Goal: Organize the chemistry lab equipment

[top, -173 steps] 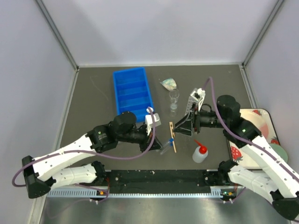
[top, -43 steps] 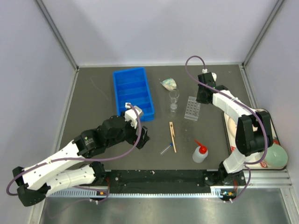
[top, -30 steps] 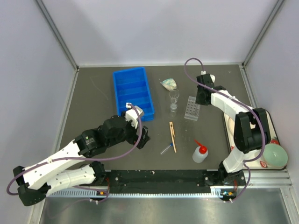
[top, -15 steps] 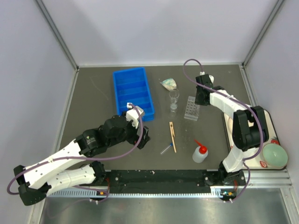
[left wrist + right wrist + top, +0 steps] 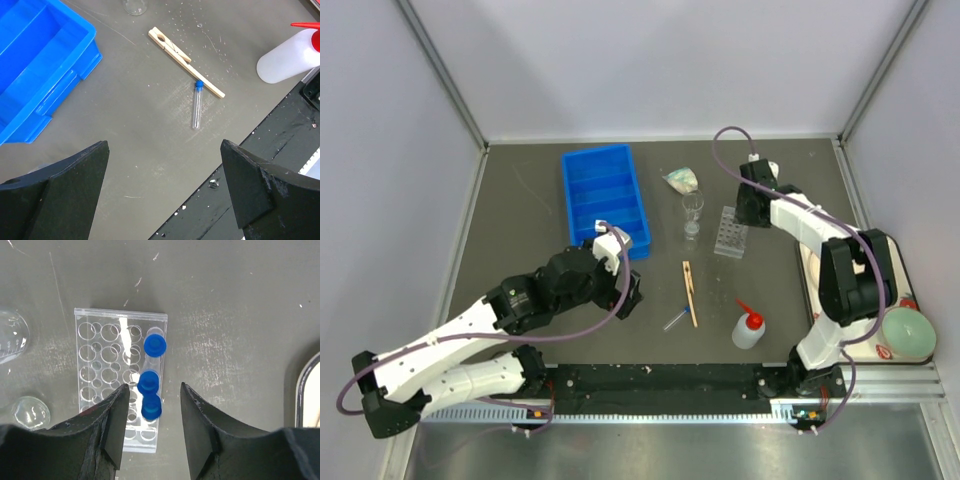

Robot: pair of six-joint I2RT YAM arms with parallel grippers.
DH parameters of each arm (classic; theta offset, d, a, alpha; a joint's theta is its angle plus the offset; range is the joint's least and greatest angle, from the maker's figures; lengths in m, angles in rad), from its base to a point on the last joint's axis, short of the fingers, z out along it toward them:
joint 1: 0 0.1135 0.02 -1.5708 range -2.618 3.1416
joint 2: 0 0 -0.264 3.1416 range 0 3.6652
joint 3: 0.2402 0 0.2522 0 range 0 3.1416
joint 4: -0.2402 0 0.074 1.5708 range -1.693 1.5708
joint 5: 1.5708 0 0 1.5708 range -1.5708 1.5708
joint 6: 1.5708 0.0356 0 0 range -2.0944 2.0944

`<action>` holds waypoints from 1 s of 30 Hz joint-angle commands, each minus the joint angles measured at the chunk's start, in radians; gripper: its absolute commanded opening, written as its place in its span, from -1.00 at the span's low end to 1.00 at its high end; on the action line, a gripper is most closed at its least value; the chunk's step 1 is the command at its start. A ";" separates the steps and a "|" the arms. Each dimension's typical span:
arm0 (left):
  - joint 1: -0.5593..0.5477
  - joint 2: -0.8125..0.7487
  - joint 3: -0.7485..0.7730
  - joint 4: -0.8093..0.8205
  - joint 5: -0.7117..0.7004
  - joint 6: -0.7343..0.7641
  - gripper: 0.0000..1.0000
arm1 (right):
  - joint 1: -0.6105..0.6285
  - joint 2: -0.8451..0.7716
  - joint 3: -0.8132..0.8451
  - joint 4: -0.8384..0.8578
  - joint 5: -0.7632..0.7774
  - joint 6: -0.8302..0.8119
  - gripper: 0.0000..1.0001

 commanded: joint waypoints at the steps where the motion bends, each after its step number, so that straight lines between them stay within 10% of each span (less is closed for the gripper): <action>1: 0.003 0.028 0.027 0.038 -0.005 0.008 0.97 | -0.012 -0.134 -0.014 -0.015 0.001 0.000 -0.09; 30: -0.176 0.703 0.004 0.341 -0.002 -0.074 0.64 | 0.190 -0.799 -0.204 -0.213 -0.097 -0.030 -0.02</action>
